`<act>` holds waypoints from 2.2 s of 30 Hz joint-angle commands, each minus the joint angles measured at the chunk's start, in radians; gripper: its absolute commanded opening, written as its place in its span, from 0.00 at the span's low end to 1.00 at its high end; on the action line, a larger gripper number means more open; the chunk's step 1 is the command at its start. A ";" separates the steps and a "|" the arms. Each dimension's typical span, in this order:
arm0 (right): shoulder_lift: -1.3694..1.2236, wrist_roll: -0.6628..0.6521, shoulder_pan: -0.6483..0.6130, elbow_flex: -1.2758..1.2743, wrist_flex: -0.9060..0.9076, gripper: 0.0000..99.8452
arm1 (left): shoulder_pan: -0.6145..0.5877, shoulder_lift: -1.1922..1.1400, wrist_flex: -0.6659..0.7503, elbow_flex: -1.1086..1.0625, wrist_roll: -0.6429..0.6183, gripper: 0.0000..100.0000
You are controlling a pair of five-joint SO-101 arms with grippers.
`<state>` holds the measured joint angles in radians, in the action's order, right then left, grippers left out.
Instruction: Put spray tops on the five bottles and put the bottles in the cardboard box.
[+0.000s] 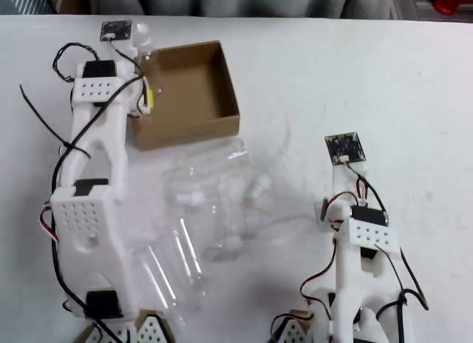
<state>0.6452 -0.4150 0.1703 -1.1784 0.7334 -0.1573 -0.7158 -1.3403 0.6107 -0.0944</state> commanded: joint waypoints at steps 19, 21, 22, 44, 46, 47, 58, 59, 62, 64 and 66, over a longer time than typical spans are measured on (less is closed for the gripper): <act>0.016 -0.011 -0.002 0.006 -0.016 0.02 | -0.004 0.328 -0.265 0.060 -0.011 0.16; 0.016 -0.011 -0.001 0.006 -0.016 0.02 | -0.007 0.346 -0.287 0.060 -0.011 0.16; 0.016 -0.011 -0.001 0.006 -0.016 0.02 | -0.008 0.349 -0.298 0.060 -0.011 0.16; 0.018 -0.011 -0.001 -0.003 -0.016 0.02 | -0.019 0.654 -0.075 -0.537 -0.011 0.16; 0.018 -0.011 -0.001 -0.003 -0.016 0.02 | -0.016 0.699 0.003 -0.623 -0.012 0.16; 0.018 -0.011 -0.001 -0.003 -0.016 0.02 | -0.015 0.716 0.035 -0.657 -0.012 0.16; 0.018 -0.011 -0.001 -0.008 -0.016 0.02 | -0.015 0.676 0.325 -0.692 -0.173 0.16; 0.018 -0.011 -0.001 -0.008 -0.016 0.02 | -0.010 0.644 0.331 -0.680 -0.183 0.16; 0.018 -0.011 -0.001 -0.008 -0.016 0.02 | -0.002 0.524 0.334 -0.612 -0.199 0.16; 0.018 -0.011 -0.001 -0.008 -0.016 0.02 | -0.008 0.447 0.331 -0.548 -0.203 0.16; 0.018 -0.011 -0.001 -0.008 -0.016 0.02 | -0.019 0.383 0.327 -0.502 -0.203 0.16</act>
<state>0.6452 -0.4150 0.1703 -1.1891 0.7334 -0.1649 -0.2831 -1.0319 -0.0031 -0.2831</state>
